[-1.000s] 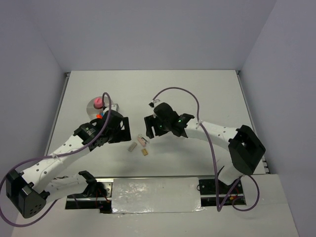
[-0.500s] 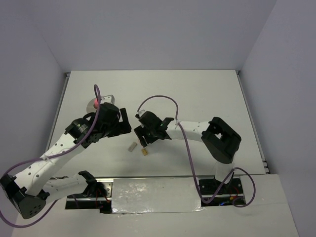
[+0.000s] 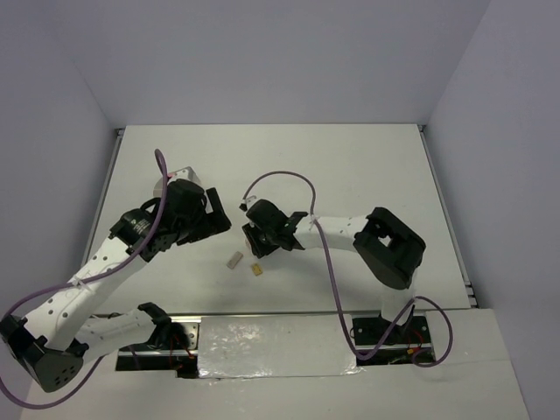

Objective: Sort the stationery into containers
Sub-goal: Pick up the stapler from the center of the board.

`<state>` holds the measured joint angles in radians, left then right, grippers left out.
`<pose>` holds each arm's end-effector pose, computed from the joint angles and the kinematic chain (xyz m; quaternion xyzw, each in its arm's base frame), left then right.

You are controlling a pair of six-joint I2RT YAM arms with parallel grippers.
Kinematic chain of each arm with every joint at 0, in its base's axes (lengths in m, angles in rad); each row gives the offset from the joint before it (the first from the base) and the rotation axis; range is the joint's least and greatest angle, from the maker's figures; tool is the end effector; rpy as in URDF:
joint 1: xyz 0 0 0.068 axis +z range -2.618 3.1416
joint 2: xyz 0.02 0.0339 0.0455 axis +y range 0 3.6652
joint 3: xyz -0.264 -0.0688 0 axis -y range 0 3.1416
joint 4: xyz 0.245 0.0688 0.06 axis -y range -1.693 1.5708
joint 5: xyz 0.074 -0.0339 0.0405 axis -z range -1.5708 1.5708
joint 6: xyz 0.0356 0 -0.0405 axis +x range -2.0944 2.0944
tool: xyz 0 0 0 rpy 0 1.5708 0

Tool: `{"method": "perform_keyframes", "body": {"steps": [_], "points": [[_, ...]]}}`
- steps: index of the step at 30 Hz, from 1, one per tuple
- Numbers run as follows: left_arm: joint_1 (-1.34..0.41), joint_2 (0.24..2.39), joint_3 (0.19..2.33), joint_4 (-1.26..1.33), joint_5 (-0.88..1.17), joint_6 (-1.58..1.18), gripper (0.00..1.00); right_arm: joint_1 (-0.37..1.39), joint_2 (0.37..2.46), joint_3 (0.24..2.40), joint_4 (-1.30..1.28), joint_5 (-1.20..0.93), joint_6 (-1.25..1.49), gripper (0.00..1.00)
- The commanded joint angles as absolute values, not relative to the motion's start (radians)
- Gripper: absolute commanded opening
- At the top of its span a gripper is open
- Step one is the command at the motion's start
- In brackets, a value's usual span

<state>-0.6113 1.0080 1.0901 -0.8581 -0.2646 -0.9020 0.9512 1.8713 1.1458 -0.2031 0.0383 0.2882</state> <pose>0.1656 -0.1047 0.3408 -0.1829 0.8970 -0.1749 0.3625 0.2258 0.3142 0.1603 -0.3031 0.8990 0.1685 0.2674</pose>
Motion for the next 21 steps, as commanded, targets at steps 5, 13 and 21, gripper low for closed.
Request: {"method": "perform_keyframes", "body": {"steps": [5,13,21], "points": [[-0.546,1.060,1.161,-0.764,-0.126,-0.939,0.99,0.946,1.594,1.083,-0.028,-0.148,0.279,0.22],[-0.499,1.057,1.181,-0.707,-0.011,-1.009,0.96,0.945,1.387,1.039,0.165,-0.354,0.319,0.22],[-0.474,1.065,1.203,-0.687,0.060,-0.986,0.65,0.930,1.387,1.069,0.169,-0.393,0.334,0.23]]}}
